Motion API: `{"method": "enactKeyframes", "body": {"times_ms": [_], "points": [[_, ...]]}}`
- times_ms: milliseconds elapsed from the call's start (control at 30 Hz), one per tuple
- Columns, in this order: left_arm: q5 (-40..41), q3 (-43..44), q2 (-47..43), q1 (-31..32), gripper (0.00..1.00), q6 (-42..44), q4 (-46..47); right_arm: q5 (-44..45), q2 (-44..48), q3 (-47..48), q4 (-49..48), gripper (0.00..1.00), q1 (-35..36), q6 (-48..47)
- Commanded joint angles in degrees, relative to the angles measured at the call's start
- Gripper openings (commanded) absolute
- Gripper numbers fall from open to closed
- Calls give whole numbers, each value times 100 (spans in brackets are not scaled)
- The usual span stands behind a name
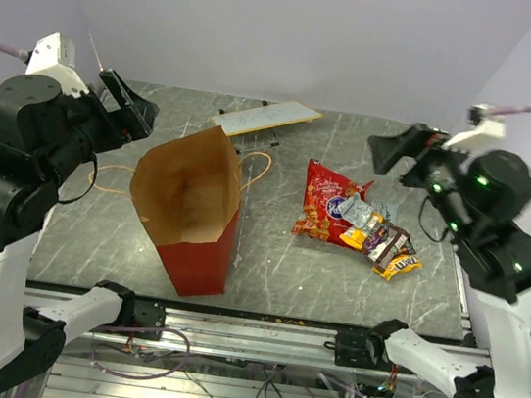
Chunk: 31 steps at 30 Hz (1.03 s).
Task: Take the snacks out of the paper bag
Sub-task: Reset both arms
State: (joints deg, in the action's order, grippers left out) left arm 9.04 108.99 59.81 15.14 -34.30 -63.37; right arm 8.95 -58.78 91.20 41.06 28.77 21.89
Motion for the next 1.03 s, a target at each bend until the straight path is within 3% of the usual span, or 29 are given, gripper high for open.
{"method": "enactKeyframes", "body": {"times_ms": [0,400,1000], "points": [[-419,49,-194,-37,99,378,414,409,384,578,127,100,-12,323],[-765,245,-389,-39,98,178,62,1363,285,1532,1615,100,-13,880],[-807,-6,-556,-37,98,331,209,1689,323,1291,1794,100,-12,1113]]}}
